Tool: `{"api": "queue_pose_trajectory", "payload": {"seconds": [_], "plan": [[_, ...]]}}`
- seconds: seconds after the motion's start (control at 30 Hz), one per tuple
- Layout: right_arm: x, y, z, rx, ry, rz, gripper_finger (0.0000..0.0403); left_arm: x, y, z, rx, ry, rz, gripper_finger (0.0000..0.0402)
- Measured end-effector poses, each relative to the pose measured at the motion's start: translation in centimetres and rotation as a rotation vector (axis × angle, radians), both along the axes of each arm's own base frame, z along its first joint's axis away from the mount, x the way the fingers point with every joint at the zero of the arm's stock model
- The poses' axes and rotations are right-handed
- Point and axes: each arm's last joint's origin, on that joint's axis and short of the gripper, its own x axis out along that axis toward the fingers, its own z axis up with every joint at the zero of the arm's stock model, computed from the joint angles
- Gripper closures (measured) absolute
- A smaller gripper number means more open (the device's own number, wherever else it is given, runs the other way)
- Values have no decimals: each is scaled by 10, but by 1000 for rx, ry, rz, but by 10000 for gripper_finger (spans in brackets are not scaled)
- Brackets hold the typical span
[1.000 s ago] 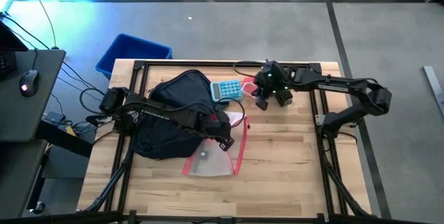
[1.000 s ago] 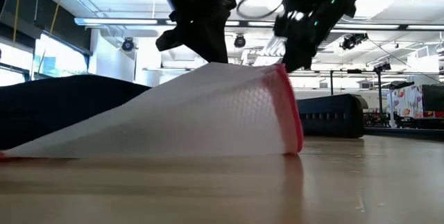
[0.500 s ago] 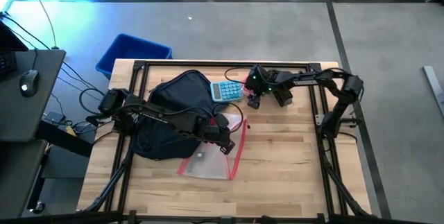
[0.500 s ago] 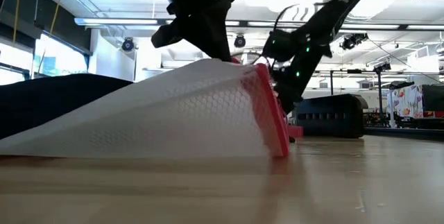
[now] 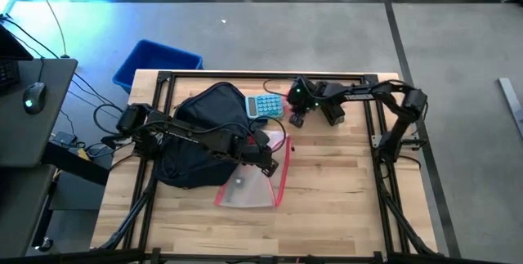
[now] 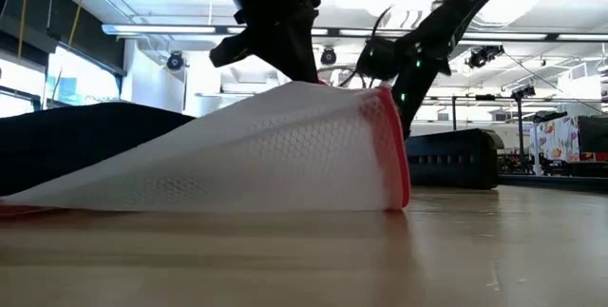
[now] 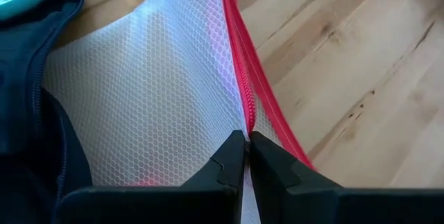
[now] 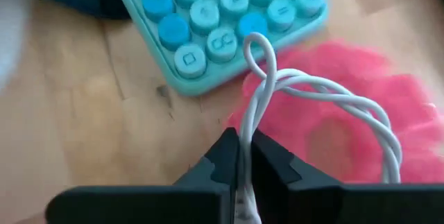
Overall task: Unpack backpack
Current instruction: Put the white charger cable into the transparent pink zip bag
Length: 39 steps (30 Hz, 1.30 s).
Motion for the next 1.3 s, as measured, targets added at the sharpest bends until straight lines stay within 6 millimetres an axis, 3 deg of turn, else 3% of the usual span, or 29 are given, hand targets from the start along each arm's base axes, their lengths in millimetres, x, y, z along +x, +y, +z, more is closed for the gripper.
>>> {"api": "queue_pose_trajectory", "payload": {"seconds": [0.13,0.33,0.5,0.6,0.7,0.87,1.03,1.3], "plan": [[-10,20,40,-7,-47,27,398,0,0,0,12,5,-19,402],[-29,74,79,165,-76,137,401,-1,-2,1,49,20,-80,402],[-35,137,82,397,-42,311,401,-1,-3,2,83,27,-128,402],[-31,174,76,422,-11,376,402,-1,-5,4,109,27,-171,402],[-16,198,67,398,-50,352,402,0,-8,10,101,-19,-211,402],[19,210,44,429,-171,307,402,2,-19,24,45,-138,-261,402],[53,202,17,458,-307,254,403,-5,-24,33,45,-150,-276,402],[79,186,-16,418,-421,38,394,-12,-25,31,27,-86,-255,402]]}}
